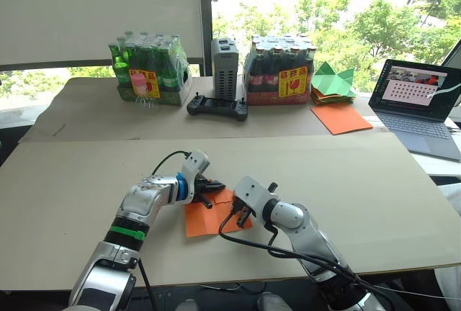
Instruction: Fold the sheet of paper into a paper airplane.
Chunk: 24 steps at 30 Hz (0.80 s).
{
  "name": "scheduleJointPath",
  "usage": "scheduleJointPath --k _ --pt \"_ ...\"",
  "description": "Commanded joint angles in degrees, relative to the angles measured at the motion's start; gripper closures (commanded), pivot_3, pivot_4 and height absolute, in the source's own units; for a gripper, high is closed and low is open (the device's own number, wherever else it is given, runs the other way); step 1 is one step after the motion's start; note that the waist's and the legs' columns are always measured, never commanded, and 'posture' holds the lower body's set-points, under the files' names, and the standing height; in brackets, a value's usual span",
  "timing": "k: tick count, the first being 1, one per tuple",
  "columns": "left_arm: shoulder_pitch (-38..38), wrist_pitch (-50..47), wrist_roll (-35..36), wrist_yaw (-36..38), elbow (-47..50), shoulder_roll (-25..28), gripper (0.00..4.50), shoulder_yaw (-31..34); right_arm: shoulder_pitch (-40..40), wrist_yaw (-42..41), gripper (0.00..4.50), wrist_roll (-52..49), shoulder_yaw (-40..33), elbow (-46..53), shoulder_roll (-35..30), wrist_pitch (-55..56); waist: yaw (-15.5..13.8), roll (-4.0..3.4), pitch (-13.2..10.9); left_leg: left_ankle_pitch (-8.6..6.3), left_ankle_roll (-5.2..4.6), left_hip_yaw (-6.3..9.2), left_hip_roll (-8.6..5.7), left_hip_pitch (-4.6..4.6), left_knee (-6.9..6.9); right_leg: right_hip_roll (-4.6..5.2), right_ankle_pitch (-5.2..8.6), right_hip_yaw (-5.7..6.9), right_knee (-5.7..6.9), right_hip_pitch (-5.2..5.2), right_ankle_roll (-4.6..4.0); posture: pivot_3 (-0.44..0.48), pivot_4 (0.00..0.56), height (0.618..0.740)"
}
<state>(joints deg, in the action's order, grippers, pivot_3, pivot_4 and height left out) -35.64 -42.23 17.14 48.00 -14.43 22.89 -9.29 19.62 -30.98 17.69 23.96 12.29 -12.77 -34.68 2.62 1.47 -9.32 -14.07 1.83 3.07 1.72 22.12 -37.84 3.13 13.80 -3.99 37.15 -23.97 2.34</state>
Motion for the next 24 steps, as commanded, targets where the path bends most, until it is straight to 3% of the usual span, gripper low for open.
scheduleJointPath --k 1,12,24 --pt "0.09 0.65 -1.16 0.07 -0.71 0.85 4.50 -0.15 -0.90 -0.32 4.47 -0.40 1.11 -1.57 -0.26 -2.61 0.02 0.00 0.00 0.00 0.00 0.00 0.00 0.00 0.00 0.00 0.00 0.00 0.00 0.00 0.00 0.000 0.150 0.740" --pt "-0.01 2.47 -1.10 -0.98 -3.59 2.55 4.50 3.64 0.62 -0.14 4.47 -1.19 1.48 -1.38 1.59 -3.44 0.64 0.00 0.00 0.00 0.00 0.01 0.02 -0.05 0.00 -0.02 0.00 -0.01 0.03 0.00 0.00 0.000 0.150 0.740" --pt "2.44 1.26 -0.77 -1.22 -0.47 1.78 4.50 3.18 4.93 -0.37 4.47 -2.28 3.73 -6.96 4.74 0.07 1.32 -0.01 0.01 0.00 0.00 0.01 0.02 -0.06 0.00 -0.02 0.00 -0.01 0.05 0.00 -0.01 0.000 0.150 0.740"
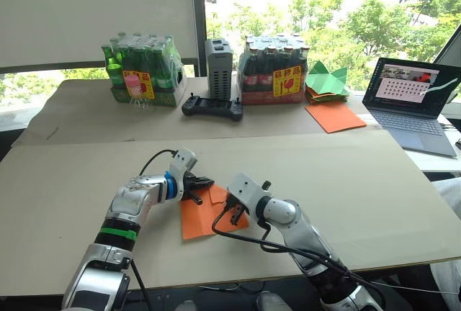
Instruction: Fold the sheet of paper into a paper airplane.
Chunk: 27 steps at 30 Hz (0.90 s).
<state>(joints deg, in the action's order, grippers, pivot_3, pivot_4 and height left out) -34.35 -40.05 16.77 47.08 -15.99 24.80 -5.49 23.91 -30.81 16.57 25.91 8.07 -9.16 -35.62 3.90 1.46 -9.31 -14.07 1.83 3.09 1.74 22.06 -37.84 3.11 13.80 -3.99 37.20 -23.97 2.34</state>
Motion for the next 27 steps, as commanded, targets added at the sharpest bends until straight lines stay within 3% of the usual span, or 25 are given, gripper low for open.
scheduleJointPath --k 1,14,26,27 --pt "1.24 -1.04 -0.36 -0.33 1.28 -0.16 4.50 -0.66 1.01 -0.58 4.47 -1.24 1.85 -3.42 1.34 1.33 0.01 0.00 0.00 0.00 0.00 0.00 0.00 0.00 0.00 0.00 0.00 0.00 0.00 0.00 0.00 0.000 0.150 0.740" --pt "1.72 -3.69 1.71 -1.64 4.94 0.59 4.50 2.15 0.57 -2.33 4.47 -2.18 3.47 -7.55 1.42 2.16 0.17 -0.01 0.01 0.00 0.00 0.00 0.00 -0.01 0.00 0.00 0.00 -0.01 0.00 0.00 0.00 0.000 0.150 0.740" --pt "-0.27 -17.85 16.48 -4.79 14.56 3.45 4.50 19.69 2.72 -2.35 4.47 -3.95 2.82 -10.77 1.69 2.31 0.25 -0.01 0.01 0.00 0.00 0.01 0.05 -0.02 0.00 -0.01 0.00 0.00 0.04 -0.01 0.00 0.000 0.150 0.740" --pt "0.05 -19.05 18.06 -5.12 15.17 4.02 4.24 21.72 2.80 -2.42 4.49 -4.05 2.88 -10.83 1.56 2.36 0.25 -0.01 0.01 0.00 0.00 0.01 0.06 -0.02 0.00 -0.02 0.00 0.00 0.04 -0.02 0.00 0.000 0.150 0.740"
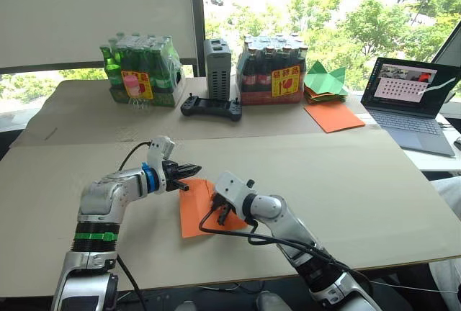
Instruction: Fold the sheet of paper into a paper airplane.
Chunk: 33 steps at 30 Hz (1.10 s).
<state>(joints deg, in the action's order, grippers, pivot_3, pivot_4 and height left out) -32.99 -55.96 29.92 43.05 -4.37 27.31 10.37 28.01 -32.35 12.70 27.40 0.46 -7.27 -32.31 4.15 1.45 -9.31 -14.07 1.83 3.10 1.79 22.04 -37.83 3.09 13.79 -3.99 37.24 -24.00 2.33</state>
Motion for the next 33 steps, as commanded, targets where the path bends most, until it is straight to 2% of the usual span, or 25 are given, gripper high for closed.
scheduleJointPath --k 1,6,10,15,23,33 --pt "-0.84 -4.53 6.19 -1.38 3.85 2.19 3.93 7.53 -1.22 -0.94 4.50 -0.26 1.42 -3.32 -0.45 -0.89 0.05 0.00 0.00 0.00 0.00 0.00 0.01 -0.01 0.00 0.00 0.00 0.00 0.01 0.00 0.00 0.000 0.150 0.740" --pt "4.11 -8.71 10.14 -2.39 5.96 5.39 2.34 12.61 -0.96 -1.07 4.50 -0.52 1.53 -3.76 -0.89 -0.51 0.08 0.00 0.00 0.00 0.00 -0.01 0.02 -0.05 0.03 0.00 0.00 0.00 0.01 0.00 0.00 0.000 0.150 0.740" --pt "10.56 -11.58 13.03 -2.46 8.72 7.02 2.34 14.64 -0.77 -1.17 4.50 -0.58 1.72 -4.00 -0.88 -0.29 -0.04 0.00 0.00 0.00 0.00 -0.01 0.04 -0.06 0.04 0.00 0.00 0.00 0.02 -0.01 0.00 0.000 0.150 0.740" --pt "14.28 -12.82 15.67 -2.70 11.56 6.99 2.34 14.31 -0.54 -1.28 4.50 -0.63 1.82 -4.27 -0.97 -0.03 -0.17 0.05 0.03 0.00 0.01 -0.01 0.04 -0.06 0.04 0.00 -0.01 0.01 0.01 0.01 -0.02 0.000 0.150 0.740" --pt "13.32 -11.96 16.12 -5.02 10.22 5.25 2.34 12.19 -0.35 -1.21 4.50 -0.52 1.83 -4.52 -1.09 0.17 -0.13 0.05 0.03 0.00 0.01 -0.03 0.04 -0.07 0.04 0.00 -0.01 0.00 0.00 0.00 -0.02 0.000 0.150 0.740" --pt "11.00 -6.85 12.74 -5.19 4.45 4.17 2.34 6.79 -0.76 -0.85 4.50 -0.38 1.68 -3.47 -1.24 -0.48 -0.16 0.05 0.03 0.00 0.01 -0.03 0.03 -0.05 0.05 0.00 -0.01 0.00 -0.02 -0.01 -0.03 0.000 0.150 0.740"
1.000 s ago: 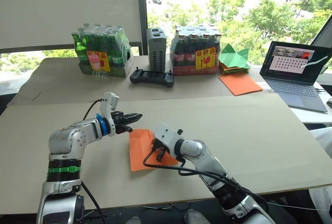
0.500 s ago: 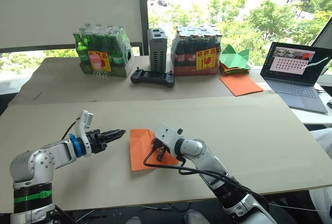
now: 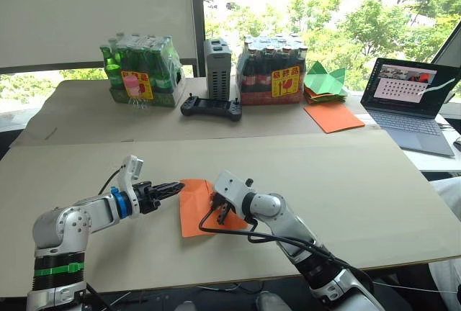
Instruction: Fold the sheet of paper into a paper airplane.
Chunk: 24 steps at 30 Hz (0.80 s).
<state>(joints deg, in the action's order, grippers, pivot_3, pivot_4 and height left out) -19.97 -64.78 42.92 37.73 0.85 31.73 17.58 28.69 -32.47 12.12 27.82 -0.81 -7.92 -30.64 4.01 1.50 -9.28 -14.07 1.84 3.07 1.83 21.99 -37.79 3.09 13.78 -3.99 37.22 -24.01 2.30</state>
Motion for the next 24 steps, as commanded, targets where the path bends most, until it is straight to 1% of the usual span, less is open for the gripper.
scheduleJointPath --k 1,14,24 --pt "-2.41 2.21 -0.20 0.13 -1.21 -0.39 2.34 -0.54 -1.48 -0.67 4.50 0.22 1.23 -2.10 -0.60 -2.25 -0.03 0.00 0.00 0.00 0.00 0.00 0.00 0.00 0.00 0.00 0.00 0.00 0.00 0.00 0.00 0.000 0.150 0.740" --pt "-3.81 4.02 -0.83 0.82 -3.57 -0.64 2.34 -4.09 -1.91 -0.29 4.50 0.42 0.99 -0.97 -0.95 -2.93 -0.06 0.00 0.00 0.00 0.00 0.01 -0.01 0.03 0.00 0.00 0.00 0.00 -0.02 -0.01 0.00 0.000 0.150 0.740" --pt "-5.37 5.20 -1.64 0.79 -5.15 -1.80 2.34 -5.29 -1.96 -0.19 4.50 0.51 1.10 -0.85 -1.15 -2.89 -0.14 0.00 0.00 0.00 0.00 0.00 -0.02 0.05 0.00 0.01 0.00 0.00 -0.04 -0.01 0.00 0.000 0.150 0.740"
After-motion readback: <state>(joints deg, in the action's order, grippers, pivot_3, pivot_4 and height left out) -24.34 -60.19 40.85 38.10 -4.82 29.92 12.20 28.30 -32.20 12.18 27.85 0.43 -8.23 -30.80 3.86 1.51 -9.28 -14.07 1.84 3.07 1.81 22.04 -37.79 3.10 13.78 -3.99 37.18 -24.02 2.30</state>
